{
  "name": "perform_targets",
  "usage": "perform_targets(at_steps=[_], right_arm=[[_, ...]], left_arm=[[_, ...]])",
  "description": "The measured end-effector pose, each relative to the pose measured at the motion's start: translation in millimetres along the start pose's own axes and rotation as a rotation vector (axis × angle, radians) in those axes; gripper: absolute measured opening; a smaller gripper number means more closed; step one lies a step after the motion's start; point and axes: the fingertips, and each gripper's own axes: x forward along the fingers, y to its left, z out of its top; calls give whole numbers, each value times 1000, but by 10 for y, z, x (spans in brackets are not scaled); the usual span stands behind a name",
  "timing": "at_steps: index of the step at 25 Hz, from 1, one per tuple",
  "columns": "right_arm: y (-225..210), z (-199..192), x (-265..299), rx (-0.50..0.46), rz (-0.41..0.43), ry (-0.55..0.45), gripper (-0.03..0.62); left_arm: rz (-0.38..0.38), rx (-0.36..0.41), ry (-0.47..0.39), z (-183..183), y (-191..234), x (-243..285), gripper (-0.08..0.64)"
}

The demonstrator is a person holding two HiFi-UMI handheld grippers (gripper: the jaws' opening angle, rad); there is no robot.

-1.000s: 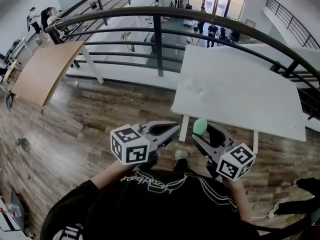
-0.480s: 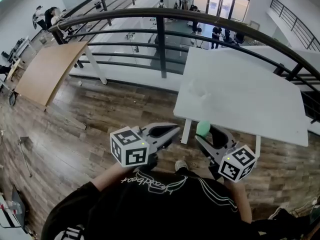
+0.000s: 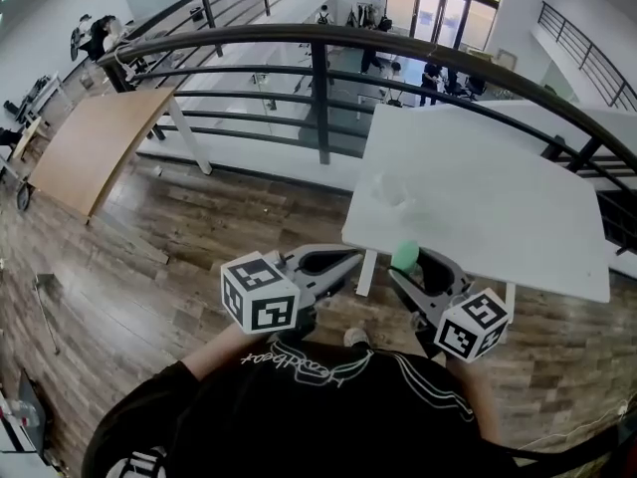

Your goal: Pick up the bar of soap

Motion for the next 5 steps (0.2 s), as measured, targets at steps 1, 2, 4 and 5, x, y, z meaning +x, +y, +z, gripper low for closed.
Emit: perform_targets(at_steps=[1,2,4,5], right_arm=[[-7,0,3,1,1,2,230],[-15,-1,7,1,2,5,230],[-36,-1,16,1,4,10,230],[-46,1,21,0,4,12,232]], left_arm=[[-2,-1,1,5,-1,13,5],[-4,-1,2,8,-1,25,5],[-7,0,2,19,3,47,5],[-8,1,2,25,7,58,5]])
